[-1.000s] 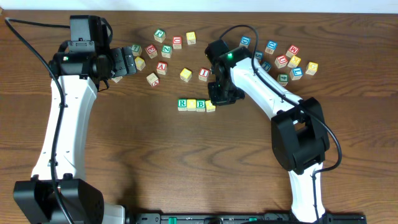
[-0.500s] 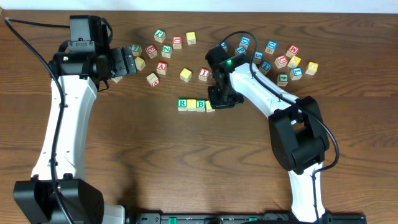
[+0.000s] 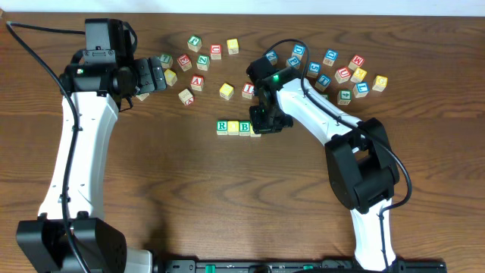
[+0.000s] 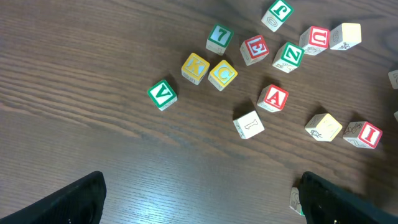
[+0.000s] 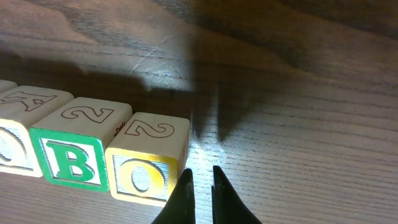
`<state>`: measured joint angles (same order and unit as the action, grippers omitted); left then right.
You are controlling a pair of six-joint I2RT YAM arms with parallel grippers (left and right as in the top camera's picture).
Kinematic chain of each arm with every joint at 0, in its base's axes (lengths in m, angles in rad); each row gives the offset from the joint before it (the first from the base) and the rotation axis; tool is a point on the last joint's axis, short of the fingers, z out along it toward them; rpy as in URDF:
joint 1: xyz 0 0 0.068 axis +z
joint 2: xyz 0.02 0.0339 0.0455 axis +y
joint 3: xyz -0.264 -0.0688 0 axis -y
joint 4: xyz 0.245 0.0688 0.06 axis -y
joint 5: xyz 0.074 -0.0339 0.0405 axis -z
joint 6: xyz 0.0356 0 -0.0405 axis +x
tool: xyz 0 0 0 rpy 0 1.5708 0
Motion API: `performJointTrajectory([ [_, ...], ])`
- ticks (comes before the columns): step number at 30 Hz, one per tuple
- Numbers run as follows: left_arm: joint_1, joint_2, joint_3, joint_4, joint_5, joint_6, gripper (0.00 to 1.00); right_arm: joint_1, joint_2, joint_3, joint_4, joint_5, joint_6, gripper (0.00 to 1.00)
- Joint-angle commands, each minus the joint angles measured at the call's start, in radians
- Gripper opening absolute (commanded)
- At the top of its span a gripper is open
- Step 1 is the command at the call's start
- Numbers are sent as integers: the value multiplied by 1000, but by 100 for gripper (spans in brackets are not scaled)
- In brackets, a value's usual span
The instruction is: Spell out ROBOT
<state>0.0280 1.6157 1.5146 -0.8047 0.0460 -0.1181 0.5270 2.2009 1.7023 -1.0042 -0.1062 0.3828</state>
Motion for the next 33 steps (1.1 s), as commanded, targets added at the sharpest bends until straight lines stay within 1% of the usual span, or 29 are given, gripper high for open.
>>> performJointTrajectory([
  [1, 2, -7, 23, -3, -6, 6, 97, 5, 5, -7, 2, -13, 20, 6],
  [5, 2, -7, 23, -2, -6, 6, 97, 5, 5, -7, 3, -13, 21, 6],
  [9, 2, -7, 23, -2, -6, 6, 97, 4, 4, -6, -7, 1, 21, 3],
  [13, 2, -7, 23, -2, -6, 6, 97, 5, 2, 16, -64, 48, 21, 1],
  [19, 2, -7, 23, -3, -6, 6, 98, 19, -2, 33, -126, 30, 11, 1],
  [27, 2, -7, 23, -3, -6, 6, 97, 68, -2, 32, -100, 21, 3, 1],
  [33, 2, -7, 23, -2, -6, 6, 97, 76, -2, 31, -64, 21, 6, 2],
])
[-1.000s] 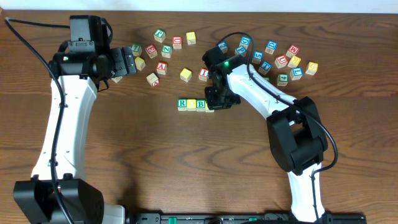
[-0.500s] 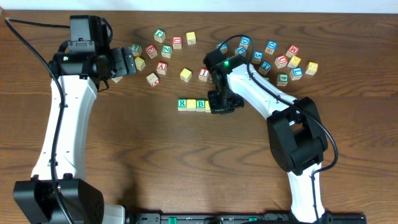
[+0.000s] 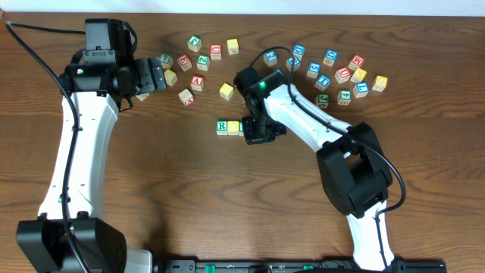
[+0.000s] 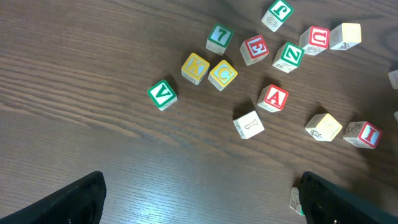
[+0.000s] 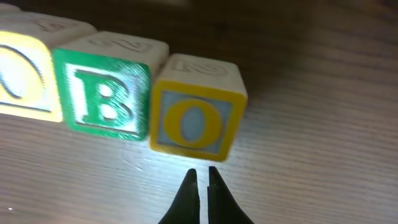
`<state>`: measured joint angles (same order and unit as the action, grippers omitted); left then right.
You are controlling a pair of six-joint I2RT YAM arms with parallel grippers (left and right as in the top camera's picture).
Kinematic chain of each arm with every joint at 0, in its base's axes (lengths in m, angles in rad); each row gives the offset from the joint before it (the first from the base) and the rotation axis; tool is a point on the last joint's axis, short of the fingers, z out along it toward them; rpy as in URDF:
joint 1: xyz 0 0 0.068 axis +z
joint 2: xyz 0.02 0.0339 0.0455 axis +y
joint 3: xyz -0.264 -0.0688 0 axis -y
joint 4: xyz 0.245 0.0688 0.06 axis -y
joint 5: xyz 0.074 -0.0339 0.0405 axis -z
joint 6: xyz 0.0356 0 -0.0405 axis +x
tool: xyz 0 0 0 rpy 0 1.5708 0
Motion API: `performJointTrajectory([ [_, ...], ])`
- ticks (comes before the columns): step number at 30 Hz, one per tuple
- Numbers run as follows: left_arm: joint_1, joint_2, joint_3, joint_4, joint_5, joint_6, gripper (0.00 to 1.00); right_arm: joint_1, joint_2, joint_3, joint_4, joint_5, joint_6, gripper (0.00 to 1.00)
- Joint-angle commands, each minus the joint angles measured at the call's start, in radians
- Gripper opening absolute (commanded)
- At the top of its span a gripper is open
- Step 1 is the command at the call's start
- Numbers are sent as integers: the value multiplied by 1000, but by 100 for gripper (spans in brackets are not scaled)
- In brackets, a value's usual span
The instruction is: Spell out ROBOT
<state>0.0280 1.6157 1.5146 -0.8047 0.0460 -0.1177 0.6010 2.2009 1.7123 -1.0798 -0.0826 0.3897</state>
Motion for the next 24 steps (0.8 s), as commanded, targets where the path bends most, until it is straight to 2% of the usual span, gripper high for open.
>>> performJointTrajectory([
  [1, 2, -7, 23, -3, -6, 6, 97, 3, -2, 21, 19, -2, -1, 2],
  [15, 2, -7, 23, -2, -6, 6, 97, 3, -2, 19, 63, -2, -1, 1],
  [24, 2, -7, 23, -2, -6, 6, 97, -3, -34, 23, 19, -14, -1, 1],
])
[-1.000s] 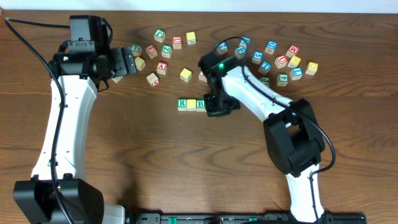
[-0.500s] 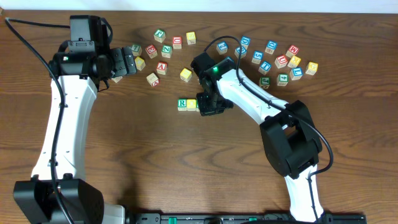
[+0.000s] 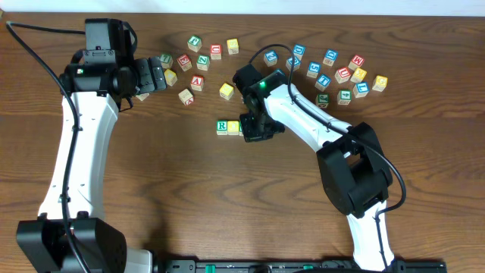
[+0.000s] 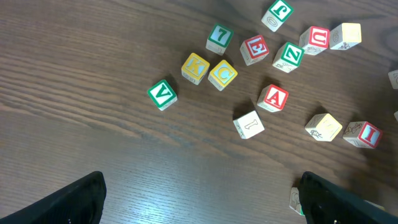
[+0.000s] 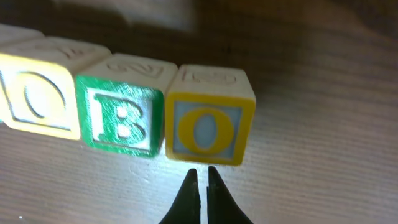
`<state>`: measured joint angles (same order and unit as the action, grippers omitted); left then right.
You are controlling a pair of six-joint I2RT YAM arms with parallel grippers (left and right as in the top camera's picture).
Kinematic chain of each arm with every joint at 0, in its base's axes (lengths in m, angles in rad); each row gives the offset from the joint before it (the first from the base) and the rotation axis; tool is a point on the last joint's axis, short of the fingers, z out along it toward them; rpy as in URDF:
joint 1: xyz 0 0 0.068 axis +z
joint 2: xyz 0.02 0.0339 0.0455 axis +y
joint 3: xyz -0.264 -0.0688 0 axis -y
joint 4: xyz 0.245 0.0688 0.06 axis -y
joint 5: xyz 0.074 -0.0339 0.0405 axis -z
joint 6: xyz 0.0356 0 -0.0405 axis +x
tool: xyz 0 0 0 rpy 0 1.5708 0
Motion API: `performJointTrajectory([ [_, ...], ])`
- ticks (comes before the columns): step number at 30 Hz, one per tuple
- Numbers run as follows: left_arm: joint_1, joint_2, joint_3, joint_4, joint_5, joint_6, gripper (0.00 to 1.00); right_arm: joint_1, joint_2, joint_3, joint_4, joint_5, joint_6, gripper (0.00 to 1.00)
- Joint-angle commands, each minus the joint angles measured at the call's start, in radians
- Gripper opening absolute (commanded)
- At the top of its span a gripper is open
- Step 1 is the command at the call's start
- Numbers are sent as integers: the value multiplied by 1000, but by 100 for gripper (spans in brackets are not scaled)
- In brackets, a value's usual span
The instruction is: Spell out ROBOT
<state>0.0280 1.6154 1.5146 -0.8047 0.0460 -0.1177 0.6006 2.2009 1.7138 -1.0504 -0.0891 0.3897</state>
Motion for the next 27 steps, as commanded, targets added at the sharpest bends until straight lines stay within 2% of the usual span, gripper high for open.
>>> performJointTrajectory([
  [1, 2, -7, 23, -3, -6, 6, 97, -6, -44, 22, -11, -7, -1, 1],
  [9, 2, -7, 23, -2, -6, 6, 97, -64, -125, 21, 65, 31, 0, 1],
  [17, 2, -7, 23, -2, -6, 6, 97, -69, -55, 21, 224, 39, 15, 1],
  [27, 2, -7, 23, -2, -6, 5, 98, -64, 8, 17, 258, 90, 37, 1],
])
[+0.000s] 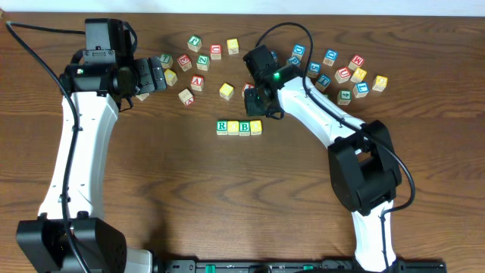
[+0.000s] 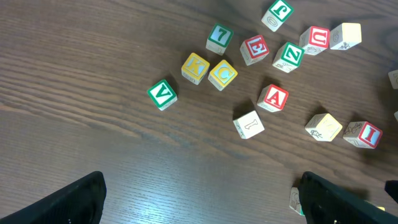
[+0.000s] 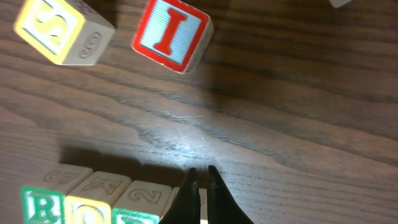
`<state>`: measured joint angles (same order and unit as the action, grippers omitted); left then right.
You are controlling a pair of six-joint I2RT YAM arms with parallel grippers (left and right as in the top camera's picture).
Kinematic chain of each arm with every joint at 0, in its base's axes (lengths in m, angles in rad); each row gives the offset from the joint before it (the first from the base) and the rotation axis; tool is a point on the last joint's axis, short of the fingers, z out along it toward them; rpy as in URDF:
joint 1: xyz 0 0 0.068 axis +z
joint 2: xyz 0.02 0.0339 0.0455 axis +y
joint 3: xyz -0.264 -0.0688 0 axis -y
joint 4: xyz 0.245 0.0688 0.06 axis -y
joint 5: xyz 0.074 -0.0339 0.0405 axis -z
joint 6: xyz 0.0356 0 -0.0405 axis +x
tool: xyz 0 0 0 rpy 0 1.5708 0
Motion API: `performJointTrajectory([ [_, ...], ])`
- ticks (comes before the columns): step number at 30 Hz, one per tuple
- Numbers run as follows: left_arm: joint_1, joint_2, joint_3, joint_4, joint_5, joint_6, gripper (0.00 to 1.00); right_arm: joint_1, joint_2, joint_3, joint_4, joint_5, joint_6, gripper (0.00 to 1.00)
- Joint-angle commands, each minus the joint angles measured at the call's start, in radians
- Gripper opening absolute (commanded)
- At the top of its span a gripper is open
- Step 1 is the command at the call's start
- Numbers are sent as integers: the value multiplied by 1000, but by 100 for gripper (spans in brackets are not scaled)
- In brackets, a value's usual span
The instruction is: Spell out ROBOT
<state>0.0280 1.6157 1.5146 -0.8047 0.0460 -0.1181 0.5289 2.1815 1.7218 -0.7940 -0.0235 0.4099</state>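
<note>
A row of blocks lies mid-table: green R [image 1: 222, 127], yellow O [image 1: 233, 127], green B [image 1: 245, 127] and a second yellow O [image 1: 256, 127], touching side by side. My right gripper [image 3: 199, 172] is shut and empty, its tips just behind the row over the last O. In the right wrist view the R [image 3: 38, 205] and B [image 3: 138, 214] show at the bottom edge. My left gripper [image 2: 202, 205] hangs open and empty over the left scatter of blocks, fingers [image 2: 78, 199] wide apart.
A red I block [image 3: 171, 34] and a yellow S block [image 3: 59, 25] lie just beyond the row. Loose blocks lie at the back left, among them a red A [image 2: 272, 98] and a green V [image 2: 161, 94]. Several more [image 1: 341, 74] lie at the back right.
My right gripper, still shut, was at the near side of the row facing the last O. Now it is at the far side of the row, toward the red I. The row stays put.
My shut right gripper stood first at the row's right end beside the last O. Then it was in front of that O, which sat slightly out of line, then flush with the B. Now the gripper is behind the row. The left arm has stayed still.
</note>
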Motion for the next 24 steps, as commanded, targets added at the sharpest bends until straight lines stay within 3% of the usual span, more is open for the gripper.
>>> performJointTrajectory([
  [1, 2, -7, 23, -2, -6, 6, 97, 8, 31, 8, 2, 25, 16, 1],
  [24, 2, -7, 23, -2, -6, 6, 97, 29, 31, -18, -7, 25, 41, 1],
])
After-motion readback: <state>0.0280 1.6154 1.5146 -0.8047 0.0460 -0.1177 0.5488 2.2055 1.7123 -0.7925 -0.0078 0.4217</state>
